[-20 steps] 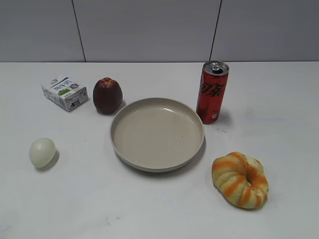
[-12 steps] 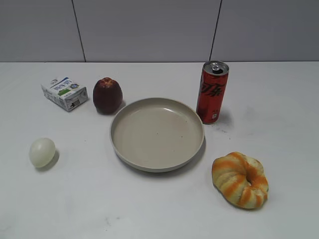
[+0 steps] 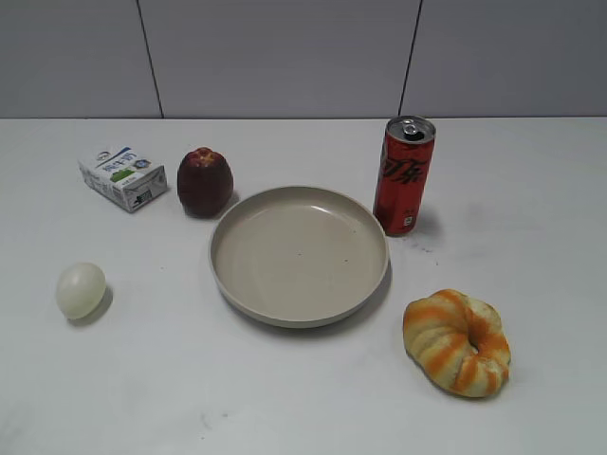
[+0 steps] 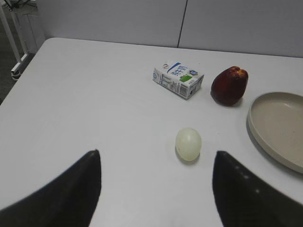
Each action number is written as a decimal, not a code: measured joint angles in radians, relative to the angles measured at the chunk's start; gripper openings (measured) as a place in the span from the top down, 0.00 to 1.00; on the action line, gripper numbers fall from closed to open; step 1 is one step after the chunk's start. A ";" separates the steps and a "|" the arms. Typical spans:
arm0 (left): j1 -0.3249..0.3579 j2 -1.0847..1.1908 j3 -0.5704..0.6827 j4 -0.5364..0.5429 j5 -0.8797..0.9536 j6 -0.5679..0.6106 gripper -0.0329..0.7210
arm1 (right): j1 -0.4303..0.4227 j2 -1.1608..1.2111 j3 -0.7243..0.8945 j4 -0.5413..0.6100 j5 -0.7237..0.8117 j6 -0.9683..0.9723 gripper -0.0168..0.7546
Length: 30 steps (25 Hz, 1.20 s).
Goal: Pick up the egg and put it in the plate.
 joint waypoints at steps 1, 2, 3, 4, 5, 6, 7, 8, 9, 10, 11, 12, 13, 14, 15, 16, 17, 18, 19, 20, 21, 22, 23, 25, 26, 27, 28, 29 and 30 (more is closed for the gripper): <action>0.000 0.029 -0.009 -0.003 -0.003 0.000 0.23 | 0.000 0.000 0.000 0.000 0.000 0.000 0.36; 0.000 0.065 -0.019 -0.005 -0.004 0.000 0.21 | 0.000 0.000 0.000 0.000 0.000 0.000 0.36; 0.000 0.100 -0.028 -0.010 -0.007 0.000 0.18 | 0.000 0.000 0.000 0.000 0.000 0.000 0.36; 0.000 0.146 -0.036 -0.018 -0.012 0.000 0.14 | 0.000 0.000 0.000 0.000 0.000 0.000 0.36; 0.000 0.196 -0.044 -0.031 -0.016 0.000 0.10 | 0.000 0.000 0.000 0.000 0.000 0.000 0.36; 0.000 0.249 -0.052 -0.043 -0.025 0.000 0.08 | 0.000 0.000 0.000 0.000 0.000 0.000 0.36; 0.000 0.293 -0.057 -0.062 -0.039 0.000 0.06 | 0.000 0.000 0.000 0.000 0.000 0.000 0.36; -0.002 0.346 -0.061 -0.083 -0.057 0.000 0.05 | 0.000 0.000 0.000 0.000 0.000 0.000 0.36; -0.008 0.396 -0.064 -0.104 -0.076 0.000 0.05 | 0.000 0.000 0.000 0.000 0.000 0.000 0.36; -0.017 0.437 -0.065 -0.117 -0.103 0.000 0.05 | 0.000 0.000 0.000 0.000 0.000 0.000 0.36; -0.030 0.487 -0.066 -0.128 -0.126 0.000 0.06 | 0.000 0.000 0.000 0.000 0.000 0.000 0.36; -0.046 0.542 -0.070 -0.134 -0.144 0.004 0.06 | 0.000 0.000 0.000 0.000 0.000 0.000 0.36; -0.061 0.598 -0.076 -0.136 -0.160 0.012 0.06 | 0.000 0.000 0.000 0.000 0.000 0.000 0.36; -0.072 0.648 -0.086 -0.138 -0.169 0.023 0.07 | 0.000 0.000 0.000 0.000 0.000 0.000 0.36; -0.082 0.711 -0.098 -0.140 -0.176 0.035 0.07 | 0.000 0.000 0.000 0.000 0.000 0.000 0.36; -0.087 0.775 -0.116 -0.140 -0.178 0.040 0.07 | 0.000 0.000 0.000 0.000 0.000 0.000 0.36; -0.092 0.840 -0.136 -0.141 -0.181 0.044 0.07 | 0.000 0.000 0.000 0.000 0.000 0.000 0.36; -0.097 0.895 -0.155 -0.141 -0.186 0.047 0.07 | 0.000 0.000 0.000 0.000 0.000 0.000 0.36; -0.103 0.960 -0.179 -0.141 -0.190 0.050 0.07 | 0.000 0.000 0.000 0.000 0.000 0.000 0.36; -0.113 1.025 -0.204 -0.141 -0.198 0.050 0.07 | 0.000 0.000 0.000 0.000 0.000 0.000 0.36; -0.123 1.080 -0.228 -0.140 -0.206 0.050 0.07 | 0.000 0.000 0.000 0.000 0.000 0.000 0.36; -0.139 1.143 -0.248 -0.135 -0.213 0.050 0.07 | 0.000 0.000 0.000 0.000 0.000 0.000 0.36; -0.156 1.204 -0.271 -0.127 -0.218 0.050 0.08 | 0.000 0.000 0.000 0.000 0.000 0.000 0.36; -0.186 1.315 -0.309 -0.106 -0.232 0.049 0.08 | 0.000 0.000 0.000 0.000 0.000 0.000 0.36; -0.197 1.374 -0.327 -0.096 -0.235 0.042 0.09 | 0.000 0.000 0.000 0.000 0.000 0.000 0.36; -0.202 1.431 -0.346 -0.090 -0.238 0.035 0.09 | 0.000 0.000 0.000 0.000 0.000 0.000 0.36; -0.203 1.478 -0.364 -0.078 -0.242 0.024 0.09 | 0.000 0.000 0.000 0.000 0.000 0.000 0.36; -0.203 1.531 -0.379 -0.064 -0.247 0.012 0.09 | 0.000 0.000 0.000 0.000 0.000 0.000 0.36; -0.203 1.579 -0.394 -0.051 -0.255 0.004 0.09 | 0.000 0.000 0.000 0.000 0.000 0.000 0.36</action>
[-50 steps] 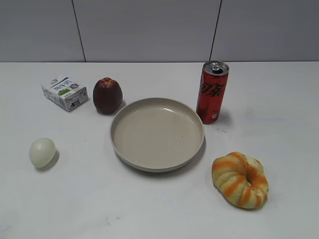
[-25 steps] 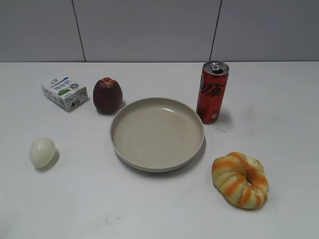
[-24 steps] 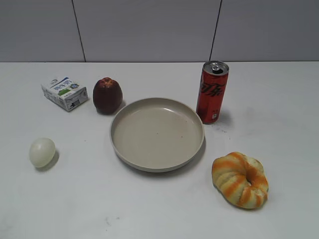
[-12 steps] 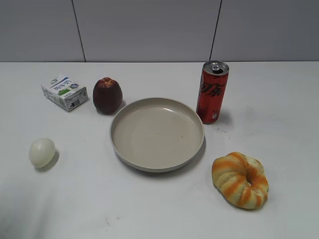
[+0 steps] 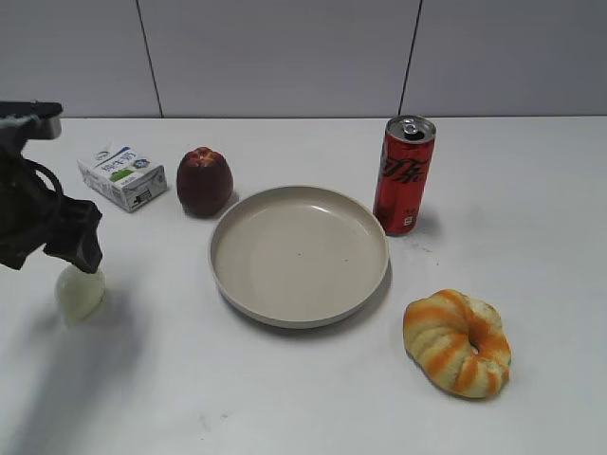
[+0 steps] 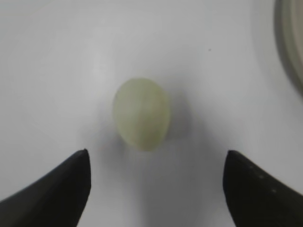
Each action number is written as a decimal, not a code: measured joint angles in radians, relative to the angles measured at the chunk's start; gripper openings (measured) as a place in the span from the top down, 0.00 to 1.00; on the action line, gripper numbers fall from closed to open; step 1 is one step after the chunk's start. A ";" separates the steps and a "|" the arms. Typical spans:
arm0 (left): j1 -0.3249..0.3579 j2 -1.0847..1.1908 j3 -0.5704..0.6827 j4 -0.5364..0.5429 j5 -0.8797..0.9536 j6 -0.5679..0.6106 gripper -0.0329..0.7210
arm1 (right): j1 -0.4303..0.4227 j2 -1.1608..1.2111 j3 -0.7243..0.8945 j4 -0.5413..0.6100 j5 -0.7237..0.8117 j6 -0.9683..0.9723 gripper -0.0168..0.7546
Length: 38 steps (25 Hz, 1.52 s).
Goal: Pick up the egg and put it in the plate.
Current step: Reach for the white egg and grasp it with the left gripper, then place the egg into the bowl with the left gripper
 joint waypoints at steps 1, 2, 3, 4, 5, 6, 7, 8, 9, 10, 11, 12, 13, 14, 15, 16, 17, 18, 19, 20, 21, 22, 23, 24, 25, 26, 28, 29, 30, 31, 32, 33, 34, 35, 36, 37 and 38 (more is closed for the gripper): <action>0.000 0.044 -0.014 0.005 -0.013 -0.003 0.10 | 0.000 0.000 0.000 0.000 0.000 0.000 0.36; 0.000 0.078 -0.027 0.007 -0.027 -0.005 0.10 | 0.000 0.000 0.000 0.000 0.000 0.000 0.36; 0.000 0.116 -0.037 0.008 -0.035 -0.008 0.10 | 0.000 0.000 0.000 0.000 0.000 0.000 0.36; 0.000 0.150 -0.049 0.009 -0.039 -0.009 0.10 | 0.000 0.000 0.000 0.000 0.000 0.000 0.36; 0.000 0.181 -0.059 0.011 -0.043 -0.010 0.10 | 0.000 0.000 0.000 0.000 0.000 0.000 0.36; 0.000 0.205 -0.067 0.011 -0.046 -0.011 0.10 | 0.000 0.000 0.000 0.000 0.000 0.000 0.36; 0.000 0.231 -0.075 0.011 -0.049 -0.011 0.10 | 0.000 0.000 0.000 0.000 0.000 0.000 0.36; 0.000 0.253 -0.081 0.012 -0.053 -0.011 0.11 | 0.000 0.000 0.000 0.000 0.000 0.000 0.36; 0.000 0.267 -0.085 0.012 -0.057 -0.013 0.11 | 0.000 0.000 0.000 0.000 0.000 0.000 0.36; 0.000 0.280 -0.088 0.012 -0.058 -0.015 0.12 | 0.000 0.000 0.000 0.000 0.000 0.000 0.36; 0.000 0.287 -0.089 0.012 -0.059 -0.019 0.12 | 0.000 0.000 0.000 0.000 0.000 0.000 0.36; 0.000 0.289 -0.089 0.012 -0.059 -0.020 0.14 | 0.000 0.000 0.000 0.000 0.000 0.000 0.36; 0.000 0.290 -0.090 0.012 -0.058 -0.021 0.17 | 0.000 0.000 0.000 0.000 0.000 0.000 0.36; 0.000 0.290 -0.092 0.012 -0.056 -0.022 0.21 | 0.000 0.000 0.000 0.000 0.000 0.000 0.36; 0.000 0.290 -0.094 0.012 -0.050 -0.022 0.26 | 0.000 0.000 0.000 0.000 0.000 0.000 0.36; 0.000 0.290 -0.096 0.012 -0.042 -0.022 0.32 | 0.000 0.000 0.000 0.000 0.000 0.000 0.36; 0.000 0.290 -0.097 0.012 -0.028 -0.022 0.39 | 0.000 0.000 0.000 0.000 0.000 0.000 0.36; 0.000 0.290 -0.098 0.012 -0.017 -0.022 0.39 | 0.000 0.000 0.000 0.000 0.000 0.000 0.36; 0.000 0.290 -0.101 0.012 0.001 -0.022 0.39 | 0.000 0.000 0.000 0.000 0.000 0.000 0.36; 0.000 0.290 -0.106 0.012 0.026 -0.022 0.39 | 0.000 0.000 0.000 0.000 0.000 0.000 0.36; 0.000 0.290 -0.118 0.012 0.050 -0.022 0.39 | 0.000 0.000 0.000 0.000 0.000 0.000 0.36; 0.000 0.290 -0.135 0.012 0.070 -0.022 0.39 | 0.000 0.000 0.000 0.000 0.000 0.000 0.36; 0.000 0.289 -0.156 0.012 0.092 -0.019 0.39 | 0.000 0.000 0.000 0.000 0.000 0.000 0.36; -0.001 0.288 -0.177 0.011 0.113 -0.006 0.39 | 0.000 0.000 0.000 0.000 0.000 0.000 0.36; -0.006 0.284 -0.203 0.010 0.130 0.012 0.39 | 0.000 0.000 0.000 0.000 0.000 0.000 0.36; -0.013 0.278 -0.234 0.008 0.149 0.029 0.39 | 0.000 0.000 0.000 0.000 0.000 0.000 0.36; -0.043 0.276 -0.304 0.000 0.186 0.078 0.39 | 0.000 0.000 0.000 0.000 0.000 0.000 0.36; -0.067 0.276 -0.344 -0.003 0.197 0.098 0.39 | 0.000 0.000 0.000 0.000 0.000 0.000 0.36; -0.092 0.276 -0.384 -0.004 0.205 0.119 0.39 | 0.000 0.000 0.000 0.000 0.000 0.000 0.36; -0.125 0.276 -0.417 -0.004 0.206 0.133 0.39 | 0.000 0.000 0.000 0.000 0.000 0.000 0.36; -0.159 0.281 -0.457 -0.004 0.208 0.140 0.39 | 0.000 0.000 0.000 0.000 0.000 0.000 0.36; -0.188 0.290 -0.498 -0.004 0.209 0.145 0.39 | 0.000 0.000 0.000 0.000 0.000 0.000 0.36; -0.221 0.302 -0.538 -0.006 0.209 0.147 0.39 | 0.000 0.000 0.000 0.000 0.000 0.000 0.36; -0.252 0.320 -0.569 -0.007 0.207 0.150 0.39 | 0.000 0.000 0.000 0.000 0.000 0.000 0.36; -0.280 0.342 -0.601 -0.007 0.203 0.151 0.39 | 0.000 0.000 0.000 0.000 0.000 0.000 0.36; -0.303 0.367 -0.628 -0.008 0.197 0.152 0.39 | 0.000 0.000 0.000 0.000 0.000 0.000 0.36; -0.327 0.387 -0.646 -0.008 0.185 0.152 0.39 | 0.000 0.000 0.000 0.000 0.000 0.000 0.36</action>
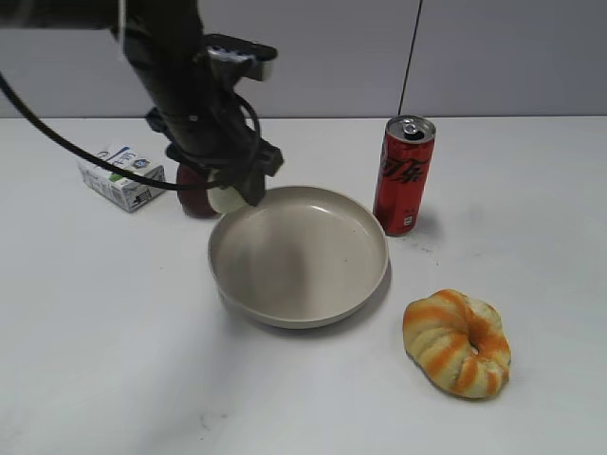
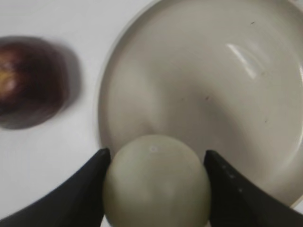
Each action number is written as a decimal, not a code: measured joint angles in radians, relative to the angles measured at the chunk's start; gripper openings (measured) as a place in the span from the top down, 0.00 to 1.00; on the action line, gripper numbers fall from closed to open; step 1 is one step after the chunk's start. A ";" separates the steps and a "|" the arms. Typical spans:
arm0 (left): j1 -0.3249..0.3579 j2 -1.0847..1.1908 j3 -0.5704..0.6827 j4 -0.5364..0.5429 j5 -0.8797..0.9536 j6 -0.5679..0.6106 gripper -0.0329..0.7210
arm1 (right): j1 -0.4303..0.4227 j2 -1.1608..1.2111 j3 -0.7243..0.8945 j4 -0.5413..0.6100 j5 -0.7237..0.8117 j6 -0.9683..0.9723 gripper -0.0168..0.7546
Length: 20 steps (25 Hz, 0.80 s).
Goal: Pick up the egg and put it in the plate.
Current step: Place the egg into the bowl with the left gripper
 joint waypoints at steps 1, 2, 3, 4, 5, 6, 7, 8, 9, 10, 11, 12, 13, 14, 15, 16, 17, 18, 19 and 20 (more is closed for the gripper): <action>-0.022 0.024 -0.014 0.000 -0.020 0.001 0.39 | 0.000 0.000 0.000 0.000 0.000 0.000 0.36; -0.043 0.045 -0.021 0.000 -0.040 0.002 0.39 | 0.000 0.000 0.000 0.000 0.000 0.000 0.36; -0.058 0.060 -0.023 0.000 -0.065 0.002 0.39 | 0.000 0.000 0.000 0.000 0.000 0.000 0.36; -0.076 0.077 -0.024 0.000 -0.087 0.002 0.39 | 0.000 0.000 0.000 0.000 0.000 0.000 0.36; -0.091 0.094 -0.026 0.000 -0.103 0.003 0.39 | 0.000 0.000 0.000 0.000 0.000 0.000 0.36; -0.102 0.109 -0.027 0.000 -0.121 0.003 0.39 | 0.000 0.000 0.000 0.000 0.000 0.000 0.36; -0.113 0.121 -0.028 0.000 -0.131 0.003 0.39 | 0.000 0.000 0.000 0.000 0.000 0.000 0.36; -0.121 0.135 -0.028 -0.001 -0.138 0.003 0.39 | 0.000 0.000 0.000 0.000 0.000 0.000 0.36; -0.125 0.146 -0.028 -0.004 -0.141 0.003 0.39 | 0.000 0.000 0.000 0.000 0.000 0.000 0.36; -0.127 0.156 -0.028 -0.007 -0.144 0.003 0.39 | 0.000 0.000 0.000 0.000 0.000 0.000 0.36; -0.128 0.165 -0.028 -0.011 -0.145 0.003 0.38 | 0.000 0.000 0.000 0.000 0.000 0.000 0.36; -0.128 0.174 -0.028 -0.013 -0.145 0.003 0.35 | 0.000 0.000 0.000 0.000 0.000 0.000 0.36; -0.128 0.178 -0.028 -0.015 -0.144 0.003 0.27 | 0.000 0.000 0.000 0.000 0.000 0.000 0.36; -0.128 0.182 -0.028 -0.020 -0.144 0.003 0.18 | 0.000 0.000 0.000 0.000 0.000 0.000 0.36; -0.128 0.184 -0.029 -0.025 -0.143 0.003 0.12 | 0.000 0.000 0.000 0.000 0.000 0.000 0.36; -0.128 0.184 -0.029 -0.029 -0.142 0.003 0.10 | 0.000 0.000 0.000 0.000 0.000 0.000 0.36; -0.128 0.183 -0.029 -0.032 -0.139 0.003 0.09 | 0.000 0.000 0.000 0.000 0.000 0.000 0.36; -0.128 0.181 -0.029 -0.034 -0.135 0.003 0.08 | 0.000 0.000 0.000 0.000 0.000 0.000 0.36; -0.128 0.176 -0.029 -0.035 -0.129 0.003 0.08 | 0.000 0.000 0.000 0.000 0.000 0.000 0.36; -0.128 0.170 -0.029 -0.035 -0.120 0.003 0.07 | 0.000 0.000 0.000 0.000 0.000 0.000 0.36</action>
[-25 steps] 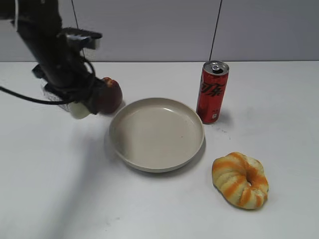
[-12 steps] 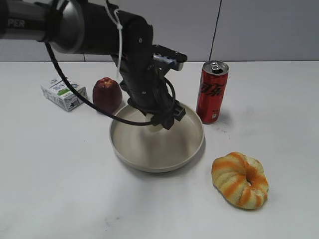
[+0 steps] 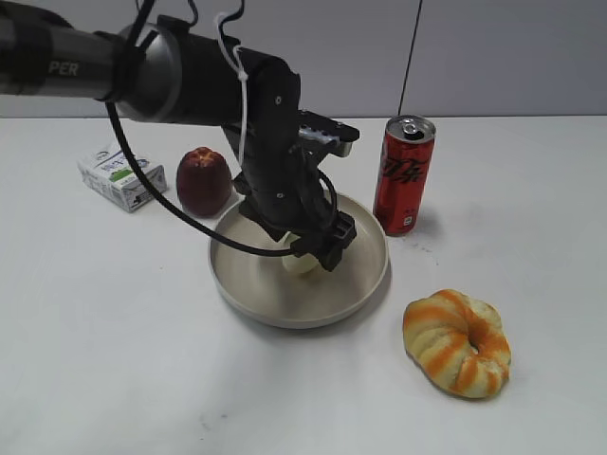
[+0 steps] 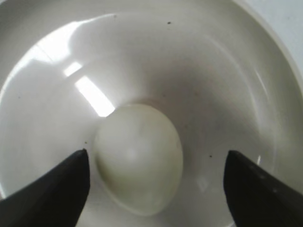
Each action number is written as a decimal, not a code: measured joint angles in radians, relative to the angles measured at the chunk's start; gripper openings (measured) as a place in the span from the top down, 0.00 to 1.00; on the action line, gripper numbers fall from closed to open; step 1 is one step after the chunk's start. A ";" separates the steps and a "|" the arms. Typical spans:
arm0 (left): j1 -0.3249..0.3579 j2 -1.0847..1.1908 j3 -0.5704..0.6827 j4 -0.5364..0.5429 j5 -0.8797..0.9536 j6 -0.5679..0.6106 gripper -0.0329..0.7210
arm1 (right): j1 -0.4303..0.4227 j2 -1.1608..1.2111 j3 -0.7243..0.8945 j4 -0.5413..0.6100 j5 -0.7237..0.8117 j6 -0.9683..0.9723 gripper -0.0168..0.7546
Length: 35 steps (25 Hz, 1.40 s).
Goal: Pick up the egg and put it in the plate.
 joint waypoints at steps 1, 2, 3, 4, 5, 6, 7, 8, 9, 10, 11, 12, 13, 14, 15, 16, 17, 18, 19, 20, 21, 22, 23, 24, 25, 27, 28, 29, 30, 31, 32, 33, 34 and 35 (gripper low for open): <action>0.004 -0.008 0.000 -0.001 0.011 0.000 0.07 | 0.000 0.000 0.000 0.000 0.000 0.000 0.36; 0.011 -0.020 0.000 -0.002 0.024 0.000 0.07 | 0.000 0.000 0.000 0.000 0.000 0.000 0.36; 0.020 -0.037 0.000 -0.004 0.037 0.000 0.07 | 0.000 0.000 0.000 0.000 0.000 0.000 0.36; 0.031 -0.057 0.000 -0.004 0.056 -0.001 0.07 | 0.000 0.000 0.000 0.000 0.000 0.000 0.36; 0.047 -0.077 0.000 -0.005 0.076 -0.001 0.07 | 0.000 0.000 0.000 0.000 0.000 0.000 0.36; 0.068 -0.101 0.000 -0.005 0.102 -0.001 0.08 | 0.000 0.000 0.000 0.000 0.000 0.000 0.36; 0.092 -0.127 0.000 -0.005 0.125 -0.001 0.08 | 0.000 0.000 0.000 0.000 0.000 0.000 0.36; 0.115 -0.153 0.000 -0.005 0.156 -0.001 0.08 | 0.000 0.000 0.000 0.000 0.000 0.000 0.36; 0.145 -0.174 0.000 -0.005 0.190 -0.001 0.09 | 0.000 0.000 0.000 0.000 0.000 0.000 0.36; 0.179 -0.198 0.000 -0.005 0.219 -0.001 0.09 | 0.000 0.000 0.000 0.000 0.000 0.000 0.36; 0.209 -0.219 0.000 -0.005 0.255 -0.001 0.10 | 0.000 0.000 0.000 0.000 0.000 0.000 0.36; 0.248 -0.236 0.000 -0.005 0.290 -0.001 0.11 | 0.000 0.000 0.000 0.000 0.000 0.000 0.36; 0.289 -0.253 0.000 -0.004 0.325 -0.001 0.12 | 0.000 0.000 0.000 0.000 0.000 0.000 0.36; 0.330 -0.266 0.000 -0.001 0.350 -0.001 0.12 | 0.000 0.000 0.000 0.000 0.000 0.000 0.36; 0.366 -0.276 0.000 0.008 0.376 -0.001 0.13 | 0.000 0.000 0.000 0.000 0.000 0.000 0.36; 0.408 -0.279 0.000 0.019 0.389 -0.002 0.14 | 0.000 0.000 0.000 0.000 0.000 0.000 0.36; 0.448 -0.282 0.000 0.033 0.395 -0.002 0.15 | 0.000 0.000 0.000 0.000 0.000 0.000 0.36; 0.480 -0.284 0.004 0.042 0.400 -0.002 0.16 | 0.000 0.000 0.000 0.000 0.000 0.000 0.36; 0.515 -0.290 0.017 0.047 0.400 -0.002 0.16 | 0.000 0.000 0.000 0.000 0.000 0.000 0.36; 0.547 -0.299 0.031 0.049 0.401 -0.002 0.17 | 0.000 0.000 0.000 0.000 0.000 0.000 0.36; 0.575 -0.310 0.053 0.049 0.402 -0.002 0.17 | 0.000 0.000 0.000 0.000 0.000 0.000 0.36; 0.595 -0.323 0.079 0.053 0.403 -0.002 0.17 | 0.000 0.000 0.000 0.000 0.000 0.000 0.36; 0.615 -0.337 0.109 0.058 0.404 -0.002 0.17 | 0.000 0.000 0.000 0.000 0.000 0.000 0.36; 0.632 -0.355 0.136 0.064 0.404 -0.002 0.17 | 0.000 0.000 0.000 0.000 0.000 0.000 0.36; 0.643 -0.377 0.172 0.071 0.405 -0.003 0.17 | 0.000 0.000 0.000 0.000 0.000 0.000 0.36; 0.665 -0.426 0.243 0.076 0.405 -0.003 0.17 | 0.000 0.000 0.000 0.000 0.000 0.000 0.36; 0.670 -0.458 0.285 0.079 0.405 -0.003 0.17 | 0.000 0.000 0.000 0.000 0.000 0.000 0.36; 0.672 -0.494 0.330 0.083 0.405 -0.003 0.17 | 0.000 0.000 0.000 0.000 0.000 0.000 0.36; 0.672 -0.525 0.374 0.084 0.407 -0.003 0.17 | 0.000 0.000 0.000 0.000 0.000 0.000 0.36; 0.672 -0.563 0.412 0.085 0.407 -0.004 0.17 | 0.000 0.000 0.000 0.000 0.000 0.000 0.36; 0.672 -0.604 0.457 0.086 0.408 -0.004 0.17 | 0.000 0.000 0.000 0.000 0.000 0.000 0.36; 0.672 -0.646 0.503 0.086 0.406 -0.004 0.17 | 0.000 0.000 0.000 0.000 0.000 0.000 0.36; 0.672 -0.682 0.541 0.086 0.401 -0.004 0.17 | 0.000 0.000 0.000 0.000 0.000 0.000 0.36; 0.672 -0.726 0.588 0.086 0.391 -0.004 0.17 | 0.000 0.000 0.000 0.000 0.000 0.000 0.36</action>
